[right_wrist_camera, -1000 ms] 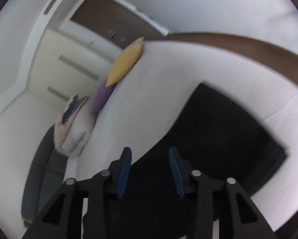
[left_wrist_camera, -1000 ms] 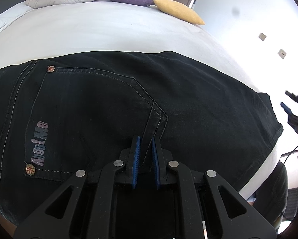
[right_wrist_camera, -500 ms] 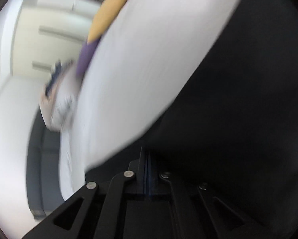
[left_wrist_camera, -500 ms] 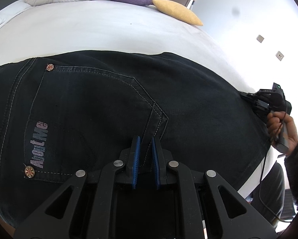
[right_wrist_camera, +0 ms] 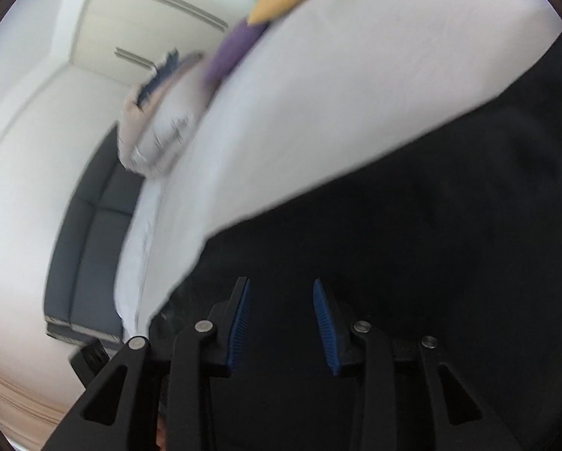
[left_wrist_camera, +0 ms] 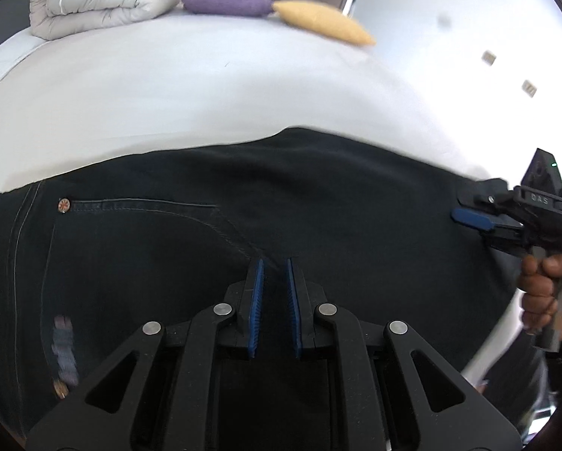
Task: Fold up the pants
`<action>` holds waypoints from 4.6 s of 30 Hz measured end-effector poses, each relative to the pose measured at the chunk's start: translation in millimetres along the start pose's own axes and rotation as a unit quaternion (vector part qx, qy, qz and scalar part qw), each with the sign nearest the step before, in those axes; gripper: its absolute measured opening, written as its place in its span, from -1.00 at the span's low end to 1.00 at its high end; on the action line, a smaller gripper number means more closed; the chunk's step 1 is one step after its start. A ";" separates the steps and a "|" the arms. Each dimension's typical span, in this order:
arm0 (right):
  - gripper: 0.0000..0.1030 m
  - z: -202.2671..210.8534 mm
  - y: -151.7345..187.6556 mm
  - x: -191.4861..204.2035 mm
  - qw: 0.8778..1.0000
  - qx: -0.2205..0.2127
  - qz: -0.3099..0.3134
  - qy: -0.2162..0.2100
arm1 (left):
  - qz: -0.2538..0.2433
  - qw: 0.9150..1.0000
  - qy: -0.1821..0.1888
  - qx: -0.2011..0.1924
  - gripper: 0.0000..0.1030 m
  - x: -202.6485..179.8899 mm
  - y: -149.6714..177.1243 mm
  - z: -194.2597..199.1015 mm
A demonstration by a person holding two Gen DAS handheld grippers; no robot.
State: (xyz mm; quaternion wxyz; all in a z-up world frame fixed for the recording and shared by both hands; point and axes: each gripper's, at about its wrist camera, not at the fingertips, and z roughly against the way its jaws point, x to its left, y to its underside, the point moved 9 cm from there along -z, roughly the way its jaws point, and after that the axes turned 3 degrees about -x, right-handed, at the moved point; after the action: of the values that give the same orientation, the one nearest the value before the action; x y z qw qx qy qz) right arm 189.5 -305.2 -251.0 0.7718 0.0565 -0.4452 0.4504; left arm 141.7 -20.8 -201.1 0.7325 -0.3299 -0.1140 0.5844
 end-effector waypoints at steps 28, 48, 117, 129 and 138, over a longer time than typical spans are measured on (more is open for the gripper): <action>-0.68 -37.4 60.9 37.7 0.999 0.027 0.020 -0.029 | -0.003 0.995 0.099 0.035 -0.77 -18.8 -64.6 -66.0; -0.41 181.8 10.8 -102.4 0.960 -0.256 -0.107 0.035 | 0.039 0.997 0.044 -0.046 -0.77 24.8 -109.4 -47.1; -0.79 147.9 44.2 13.6 0.966 -0.219 0.104 0.086 | 0.077 0.994 0.082 0.006 -0.78 -67.3 -9.8 -44.2; -0.79 31.4 131.7 37.3 0.885 -0.129 0.366 0.259 | 0.147 0.962 0.219 0.065 -0.40 -135.5 -10.9 -58.3; -0.79 40.7 141.4 74.9 0.854 -0.165 0.422 0.257 | 0.225 0.923 0.304 0.074 0.61 -158.4 -20.8 -62.4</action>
State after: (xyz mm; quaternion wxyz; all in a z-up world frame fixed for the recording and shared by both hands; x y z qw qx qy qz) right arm 72.9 -193.6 -215.8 0.5923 -0.3824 -0.2800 0.6516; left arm 146.3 -192.2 -200.9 0.6038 -0.4534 0.2345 0.6122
